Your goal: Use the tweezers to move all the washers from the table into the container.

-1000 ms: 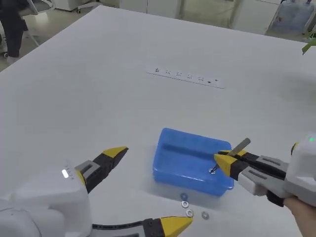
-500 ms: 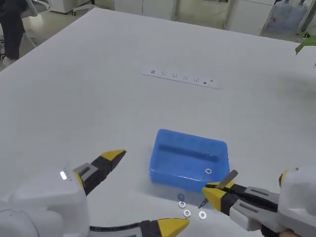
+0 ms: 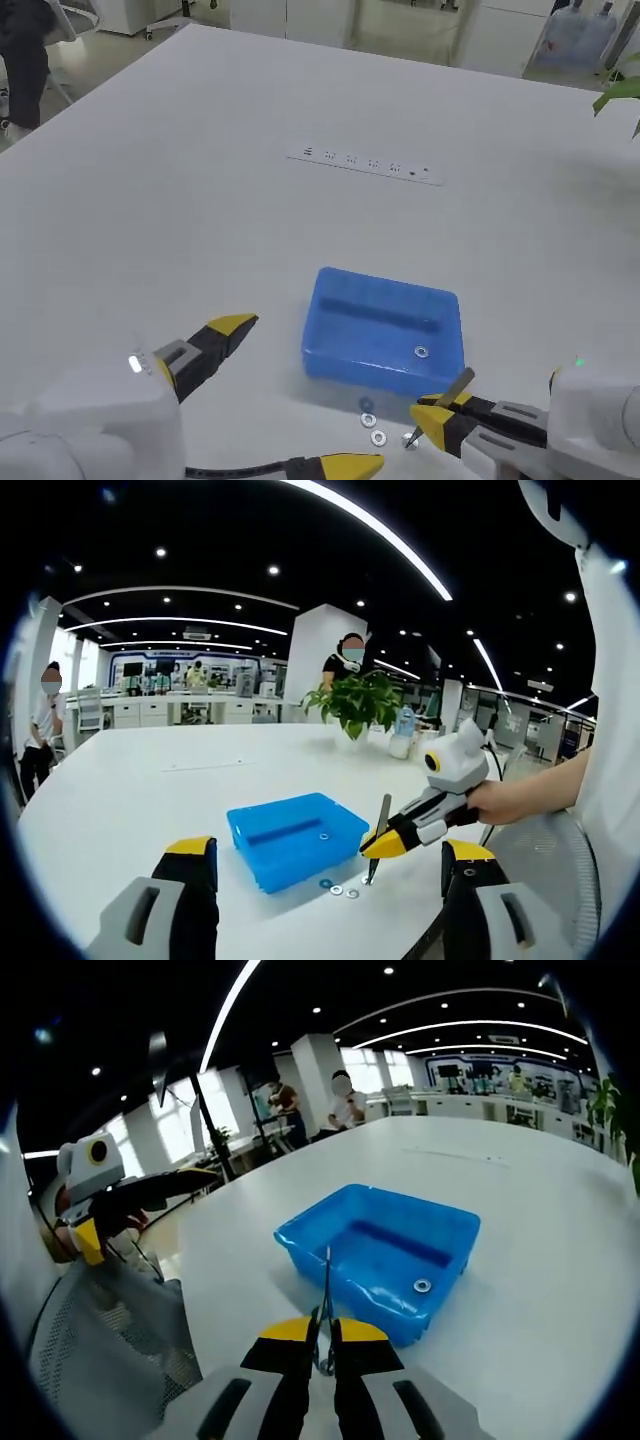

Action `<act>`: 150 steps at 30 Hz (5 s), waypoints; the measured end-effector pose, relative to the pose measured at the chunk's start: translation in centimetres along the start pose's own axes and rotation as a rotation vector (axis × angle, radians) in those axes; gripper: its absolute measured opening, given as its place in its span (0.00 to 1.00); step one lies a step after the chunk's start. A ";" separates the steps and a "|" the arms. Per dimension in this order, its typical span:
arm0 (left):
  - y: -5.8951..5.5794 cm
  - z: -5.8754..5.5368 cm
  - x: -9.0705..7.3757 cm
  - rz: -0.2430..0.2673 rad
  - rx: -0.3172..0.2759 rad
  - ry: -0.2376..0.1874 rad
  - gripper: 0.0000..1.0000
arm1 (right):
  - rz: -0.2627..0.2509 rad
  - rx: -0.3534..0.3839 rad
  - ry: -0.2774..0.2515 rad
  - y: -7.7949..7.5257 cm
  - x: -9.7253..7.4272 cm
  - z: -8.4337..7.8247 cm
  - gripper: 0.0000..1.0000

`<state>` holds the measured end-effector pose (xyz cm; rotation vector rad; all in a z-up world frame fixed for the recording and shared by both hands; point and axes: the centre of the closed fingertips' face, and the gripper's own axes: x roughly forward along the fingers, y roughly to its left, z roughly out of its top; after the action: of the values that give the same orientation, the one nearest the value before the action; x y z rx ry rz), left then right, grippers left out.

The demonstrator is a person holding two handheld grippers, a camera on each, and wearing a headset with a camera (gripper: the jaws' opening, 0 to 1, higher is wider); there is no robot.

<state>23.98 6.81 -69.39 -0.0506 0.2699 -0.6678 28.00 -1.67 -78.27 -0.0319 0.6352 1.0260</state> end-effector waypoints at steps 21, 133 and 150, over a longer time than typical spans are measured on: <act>0.6 0.3 -0.2 0.028 -0.007 -0.018 0.96 | 0.049 -0.275 0.052 1.4 -0.2 -0.7 0.03; -0.3 -1.5 0.3 -0.027 0.011 0.076 0.93 | 0.131 -0.043 0.002 2.2 1.5 1.8 0.04; -0.3 -1.6 0.3 -0.022 0.015 0.082 0.93 | 0.158 -0.193 0.076 3.6 2.2 0.2 0.04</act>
<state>23.62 6.46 -70.98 -0.0123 0.3439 -0.6946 26.00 2.06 -78.31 -0.1929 0.6128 1.2409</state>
